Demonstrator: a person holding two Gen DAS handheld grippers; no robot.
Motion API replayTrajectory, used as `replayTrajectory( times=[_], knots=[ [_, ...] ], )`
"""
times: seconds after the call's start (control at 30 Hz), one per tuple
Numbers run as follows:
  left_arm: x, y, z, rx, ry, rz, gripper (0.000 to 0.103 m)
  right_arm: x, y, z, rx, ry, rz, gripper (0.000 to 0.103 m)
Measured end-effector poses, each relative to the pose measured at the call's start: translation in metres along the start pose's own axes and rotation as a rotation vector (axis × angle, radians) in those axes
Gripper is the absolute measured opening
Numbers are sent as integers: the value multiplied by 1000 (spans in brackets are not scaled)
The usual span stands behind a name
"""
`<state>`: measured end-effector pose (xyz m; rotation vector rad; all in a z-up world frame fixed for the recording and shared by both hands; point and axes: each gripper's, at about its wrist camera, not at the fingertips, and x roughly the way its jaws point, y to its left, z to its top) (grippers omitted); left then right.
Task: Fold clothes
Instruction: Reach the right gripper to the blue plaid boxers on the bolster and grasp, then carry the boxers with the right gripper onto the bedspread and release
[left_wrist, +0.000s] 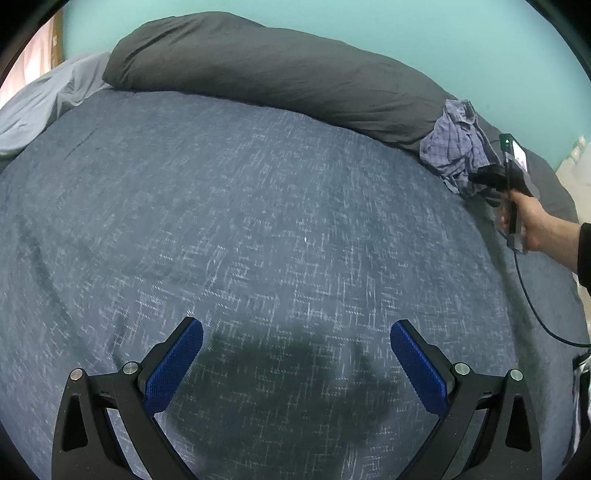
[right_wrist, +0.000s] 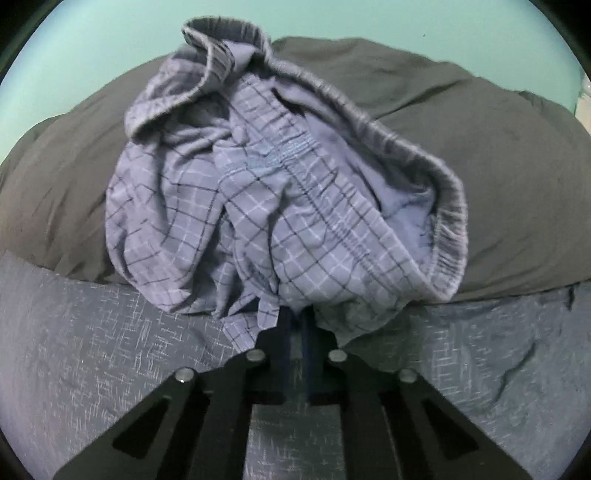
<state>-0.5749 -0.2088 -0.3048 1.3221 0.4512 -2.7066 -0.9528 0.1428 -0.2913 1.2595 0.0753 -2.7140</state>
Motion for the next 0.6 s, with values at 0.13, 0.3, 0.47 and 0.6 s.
replayTrajectory(
  times=[0.13, 0.3, 0.47, 0.6],
  knots=[
    [-12, -2, -3, -1, -12, -6, 103, -26, -2, -11, -31, -41, 26, 3],
    [-29, -6, -7, -1, -32, -13, 103, -76, -3, -20, -40, -110, 116, 3],
    [-51, -5, -17, -10, -44, -21, 103, -129, 9, -43, -66, -130, 215, 3],
    [-77, -5, -33, -5, -52, -22, 103, -175, 1, -55, -43, -146, 282, 3]
  ],
)
